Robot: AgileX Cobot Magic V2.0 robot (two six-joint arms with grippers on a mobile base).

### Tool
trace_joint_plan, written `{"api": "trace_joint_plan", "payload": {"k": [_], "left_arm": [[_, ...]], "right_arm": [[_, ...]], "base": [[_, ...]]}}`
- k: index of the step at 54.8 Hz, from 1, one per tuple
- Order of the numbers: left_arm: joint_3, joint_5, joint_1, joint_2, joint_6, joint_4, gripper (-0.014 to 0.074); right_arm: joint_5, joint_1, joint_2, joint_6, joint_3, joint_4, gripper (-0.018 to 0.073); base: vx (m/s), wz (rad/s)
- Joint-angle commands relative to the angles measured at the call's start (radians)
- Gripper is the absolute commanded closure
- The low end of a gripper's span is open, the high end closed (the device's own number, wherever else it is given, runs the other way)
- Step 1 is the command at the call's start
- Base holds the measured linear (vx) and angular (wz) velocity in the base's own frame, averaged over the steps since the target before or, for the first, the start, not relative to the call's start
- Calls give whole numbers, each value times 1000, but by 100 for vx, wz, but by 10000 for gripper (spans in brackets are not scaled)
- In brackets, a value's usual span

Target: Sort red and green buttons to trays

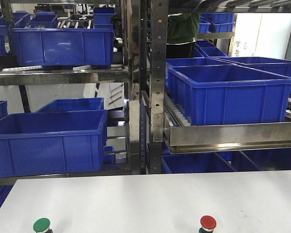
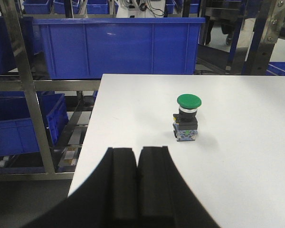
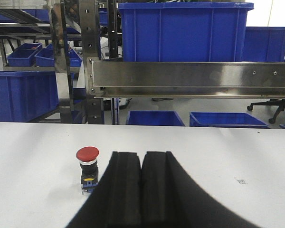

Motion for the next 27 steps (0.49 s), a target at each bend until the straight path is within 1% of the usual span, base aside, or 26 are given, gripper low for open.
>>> {"api": "trace_joint_plan", "payload": {"k": [1, 27], "left_arm": [[-29, -79, -4, -4, -10, -7, 602], [-29, -79, -4, -4, -5, -6, 602]], "right_arm": [[-79, -2, -5, -6, 7, -6, 567], [-95, -2, -5, -7, 7, -6, 567]], "base": [[0, 0], [0, 0]]}}
